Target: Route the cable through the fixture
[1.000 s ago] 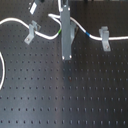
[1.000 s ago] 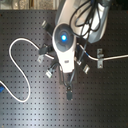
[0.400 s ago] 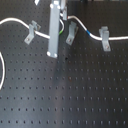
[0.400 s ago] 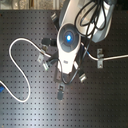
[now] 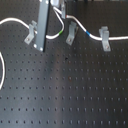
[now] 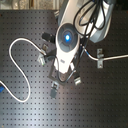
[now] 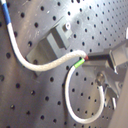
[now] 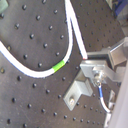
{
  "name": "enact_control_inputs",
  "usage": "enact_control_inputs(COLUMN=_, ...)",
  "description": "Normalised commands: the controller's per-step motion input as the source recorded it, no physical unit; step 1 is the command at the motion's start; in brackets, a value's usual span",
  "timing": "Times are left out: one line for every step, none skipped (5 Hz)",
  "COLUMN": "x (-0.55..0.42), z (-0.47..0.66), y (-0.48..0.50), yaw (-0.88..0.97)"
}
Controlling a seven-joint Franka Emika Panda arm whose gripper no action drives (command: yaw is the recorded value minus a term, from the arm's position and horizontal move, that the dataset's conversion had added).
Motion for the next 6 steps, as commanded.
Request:
enact_control_inputs(x=-0.131, z=-0.35, y=0.134, yaw=0.89)
enact_control_inputs(x=-0.112, z=-0.28, y=0.095, yaw=0.93)
enact_control_inputs(x=0.000, z=-0.13, y=-0.003, yaw=0.97)
enact_control_inputs(x=-0.042, z=0.00, y=-0.115, yaw=0.32)
enact_control_inputs(x=-0.007, z=0.00, y=-0.224, yaw=0.12)
enact_control_inputs(x=-0.081, z=-0.11, y=-0.253, yaw=0.59)
